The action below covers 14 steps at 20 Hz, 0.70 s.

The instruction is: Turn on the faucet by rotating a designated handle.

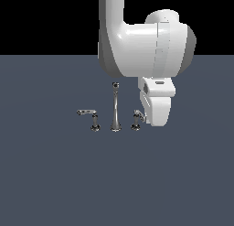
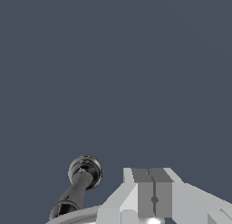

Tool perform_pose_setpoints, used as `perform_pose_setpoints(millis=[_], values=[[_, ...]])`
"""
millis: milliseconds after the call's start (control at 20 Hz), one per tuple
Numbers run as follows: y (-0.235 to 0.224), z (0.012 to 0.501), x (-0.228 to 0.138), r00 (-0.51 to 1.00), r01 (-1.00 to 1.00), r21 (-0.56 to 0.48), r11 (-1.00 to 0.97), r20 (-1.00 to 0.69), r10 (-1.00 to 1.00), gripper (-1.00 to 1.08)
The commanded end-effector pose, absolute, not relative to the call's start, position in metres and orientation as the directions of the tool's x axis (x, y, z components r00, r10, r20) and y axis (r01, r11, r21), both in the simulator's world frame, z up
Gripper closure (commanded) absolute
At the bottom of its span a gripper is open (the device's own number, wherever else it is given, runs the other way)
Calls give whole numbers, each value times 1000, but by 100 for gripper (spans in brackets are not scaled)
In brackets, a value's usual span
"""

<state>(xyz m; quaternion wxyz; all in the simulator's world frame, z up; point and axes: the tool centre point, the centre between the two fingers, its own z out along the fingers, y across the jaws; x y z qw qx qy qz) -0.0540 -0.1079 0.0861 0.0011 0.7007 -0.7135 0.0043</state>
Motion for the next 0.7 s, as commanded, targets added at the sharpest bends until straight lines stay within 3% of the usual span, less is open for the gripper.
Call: perform_pose_setpoints(millis=[0,100,650], values=[[-78,86,-58,16,-1000,0,-16,0,-1000,108],[-103,86,-58,-22,-1000,-3,22,7,-1000,108],[-36,86,-41,14,-1000,0,-14,0,-1000,108]])
